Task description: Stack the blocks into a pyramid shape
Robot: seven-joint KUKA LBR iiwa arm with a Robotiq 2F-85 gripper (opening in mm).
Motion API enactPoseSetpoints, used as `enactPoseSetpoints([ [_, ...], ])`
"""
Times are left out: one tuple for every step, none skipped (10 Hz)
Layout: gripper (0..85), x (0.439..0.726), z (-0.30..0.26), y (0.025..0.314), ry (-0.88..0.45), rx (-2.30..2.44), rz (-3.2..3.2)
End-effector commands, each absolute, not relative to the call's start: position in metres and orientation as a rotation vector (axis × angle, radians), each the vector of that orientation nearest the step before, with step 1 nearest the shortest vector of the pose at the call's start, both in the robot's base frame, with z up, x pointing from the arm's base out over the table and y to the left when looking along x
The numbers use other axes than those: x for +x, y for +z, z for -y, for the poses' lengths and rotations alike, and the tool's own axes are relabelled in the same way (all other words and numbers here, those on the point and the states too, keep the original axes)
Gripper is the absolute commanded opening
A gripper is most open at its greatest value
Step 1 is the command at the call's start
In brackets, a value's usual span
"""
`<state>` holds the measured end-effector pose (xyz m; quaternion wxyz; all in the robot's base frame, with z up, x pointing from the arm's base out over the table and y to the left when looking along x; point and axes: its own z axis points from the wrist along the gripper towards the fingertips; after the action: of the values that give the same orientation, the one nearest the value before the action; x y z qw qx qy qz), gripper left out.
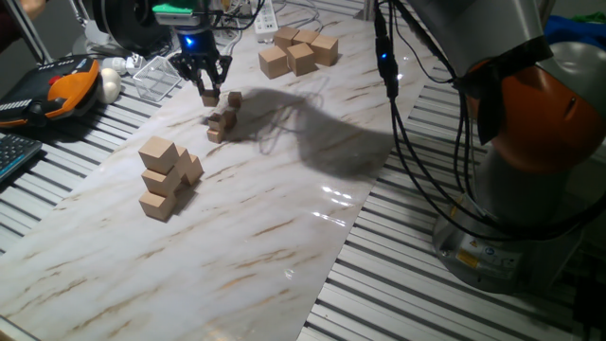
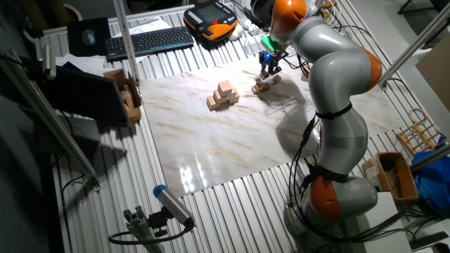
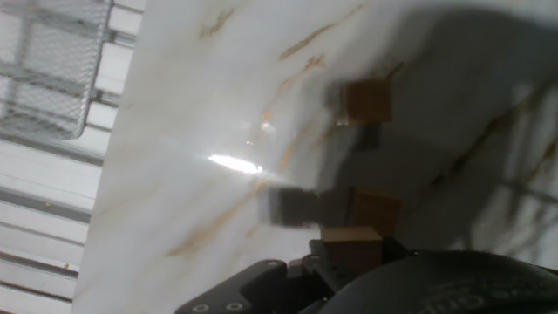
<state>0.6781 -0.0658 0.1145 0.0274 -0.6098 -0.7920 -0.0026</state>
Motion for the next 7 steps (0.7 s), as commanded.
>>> enactPoseSetpoints([
  [0.0, 0.6748, 0.067, 0.1154, 0.011, -1.931, 2.408],
  [0.0, 0.6738, 0.0675, 0.1159, 0.028, -1.981, 2.376],
  [0.0, 0.6723, 0.0686, 0.117, 0.05, -2.013, 2.371],
  [0.0, 0.67, 0.0702, 0.1187, 0.05, -2.027, 2.373],
  [0.0, 0.669, 0.0707, 0.1179, 0.044, -2.039, 2.372],
  [0.0, 0.6672, 0.0712, 0.1161, 0.029, -2.054, 2.367],
  [0.0, 0.6655, 0.0719, 0.1148, 0.017, -2.064, 2.358],
])
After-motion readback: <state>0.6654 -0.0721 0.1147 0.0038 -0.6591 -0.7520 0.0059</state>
